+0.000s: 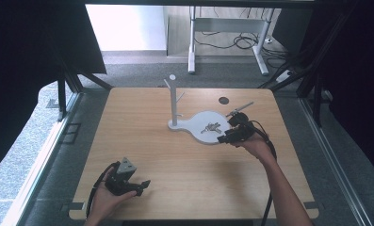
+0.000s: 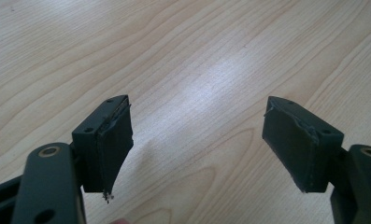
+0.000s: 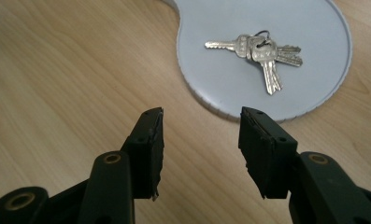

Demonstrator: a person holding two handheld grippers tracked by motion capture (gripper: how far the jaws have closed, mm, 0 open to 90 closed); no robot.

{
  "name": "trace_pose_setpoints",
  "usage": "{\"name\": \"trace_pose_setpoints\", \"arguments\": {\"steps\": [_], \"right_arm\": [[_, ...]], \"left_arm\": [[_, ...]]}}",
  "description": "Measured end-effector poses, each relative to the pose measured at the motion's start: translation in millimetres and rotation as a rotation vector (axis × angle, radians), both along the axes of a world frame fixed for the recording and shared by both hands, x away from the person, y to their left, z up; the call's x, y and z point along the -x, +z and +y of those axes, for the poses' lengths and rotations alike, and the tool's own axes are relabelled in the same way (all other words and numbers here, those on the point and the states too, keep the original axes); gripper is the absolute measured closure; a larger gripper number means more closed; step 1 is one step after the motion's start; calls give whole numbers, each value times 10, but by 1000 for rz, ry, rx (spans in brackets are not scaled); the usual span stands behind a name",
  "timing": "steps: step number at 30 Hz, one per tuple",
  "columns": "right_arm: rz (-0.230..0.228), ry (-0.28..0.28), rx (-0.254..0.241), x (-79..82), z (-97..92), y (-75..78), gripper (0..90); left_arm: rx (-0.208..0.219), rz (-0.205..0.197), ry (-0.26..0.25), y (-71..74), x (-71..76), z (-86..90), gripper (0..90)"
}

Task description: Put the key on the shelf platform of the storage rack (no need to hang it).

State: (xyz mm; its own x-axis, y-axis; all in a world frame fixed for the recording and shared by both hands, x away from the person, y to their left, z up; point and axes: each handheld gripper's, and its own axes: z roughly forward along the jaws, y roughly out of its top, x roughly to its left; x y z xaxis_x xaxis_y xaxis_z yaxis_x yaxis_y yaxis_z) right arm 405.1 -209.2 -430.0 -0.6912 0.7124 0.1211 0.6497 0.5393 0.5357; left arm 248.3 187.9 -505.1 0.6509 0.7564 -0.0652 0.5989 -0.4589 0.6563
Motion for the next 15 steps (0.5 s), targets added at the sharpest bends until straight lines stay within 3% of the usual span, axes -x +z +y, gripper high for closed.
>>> {"name": "trace_pose_setpoints", "arguments": {"steps": [6, 15], "right_arm": [[-20, 11, -36, 260, -182, -65, 496], [-46, -16, -73, 617, -453, -275, 486]], "left_arm": [[1, -3, 2, -5, 3, -4, 247], [-7, 6, -1, -23, 0, -22, 246]]}}
